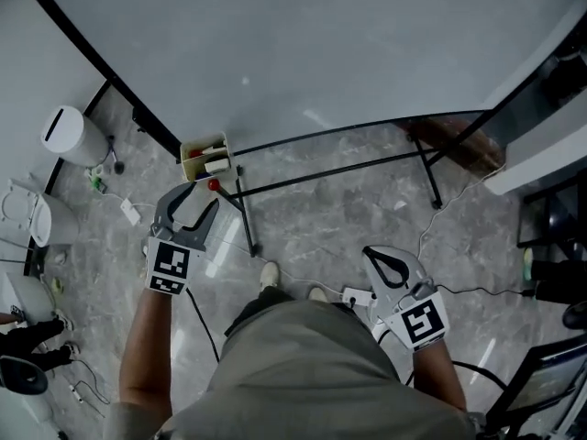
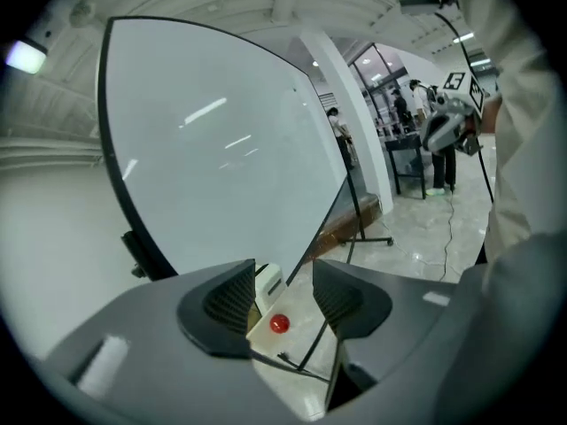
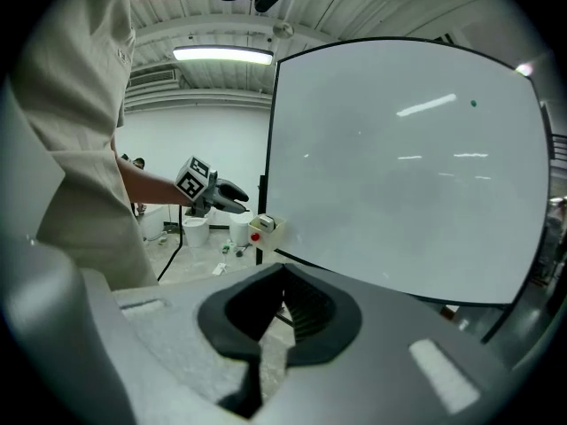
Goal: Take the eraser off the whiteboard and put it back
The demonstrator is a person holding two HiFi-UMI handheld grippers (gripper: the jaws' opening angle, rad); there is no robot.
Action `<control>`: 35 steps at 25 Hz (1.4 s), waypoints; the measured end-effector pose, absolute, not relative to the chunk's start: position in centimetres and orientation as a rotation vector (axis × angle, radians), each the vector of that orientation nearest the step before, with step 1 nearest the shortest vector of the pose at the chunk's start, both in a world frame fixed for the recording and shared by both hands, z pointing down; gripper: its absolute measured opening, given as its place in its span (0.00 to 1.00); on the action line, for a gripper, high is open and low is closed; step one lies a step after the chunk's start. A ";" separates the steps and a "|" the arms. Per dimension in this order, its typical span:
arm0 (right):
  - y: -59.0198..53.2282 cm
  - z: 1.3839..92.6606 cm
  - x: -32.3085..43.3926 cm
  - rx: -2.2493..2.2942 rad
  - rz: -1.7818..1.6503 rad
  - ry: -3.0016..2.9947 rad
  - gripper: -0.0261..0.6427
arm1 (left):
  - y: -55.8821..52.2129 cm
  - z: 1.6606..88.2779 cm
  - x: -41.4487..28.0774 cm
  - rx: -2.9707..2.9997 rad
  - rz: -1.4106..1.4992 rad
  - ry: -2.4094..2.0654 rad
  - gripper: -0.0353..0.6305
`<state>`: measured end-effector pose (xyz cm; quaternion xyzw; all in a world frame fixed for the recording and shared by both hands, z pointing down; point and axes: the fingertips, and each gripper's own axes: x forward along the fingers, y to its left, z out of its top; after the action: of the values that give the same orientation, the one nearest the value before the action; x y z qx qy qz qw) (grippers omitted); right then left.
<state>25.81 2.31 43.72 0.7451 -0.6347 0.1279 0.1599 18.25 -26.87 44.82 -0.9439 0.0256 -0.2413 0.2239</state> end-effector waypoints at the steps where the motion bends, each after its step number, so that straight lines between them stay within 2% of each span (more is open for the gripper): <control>1: 2.6 43.8 25.8 2.108 0.356 -1.844 0.04 | -25.9 43.9 17.4 -2.636 -0.648 0.098 0.37; 10: 2.3 46.6 23.2 1.823 0.329 -2.097 0.04 | -15.5 41.0 7.1 -2.802 -0.678 0.294 0.37; 14: 1.4 45.5 20.3 1.752 0.257 -2.170 0.04 | -11.0 40.7 4.6 -2.842 -0.704 0.268 0.37; 23: 1.6 44.3 14.3 1.703 0.209 -2.163 0.04 | -5.9 38.2 -0.2 -2.962 -0.547 0.192 0.37; 30: 1.8 41.9 6.3 1.761 0.147 -2.122 0.04 | -4.5 37.8 -9.3 -3.021 -0.437 0.186 0.37; 35: 3.3 40.8 -2.2 1.777 0.142 -2.093 0.04 | -2.4 38.3 -15.9 -2.912 -0.396 0.069 0.35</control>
<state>-2.16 3.35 40.79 0.6339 -0.7466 0.0507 0.1951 -15.94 -2.41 38.28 -0.9856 0.0233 -0.1339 0.1010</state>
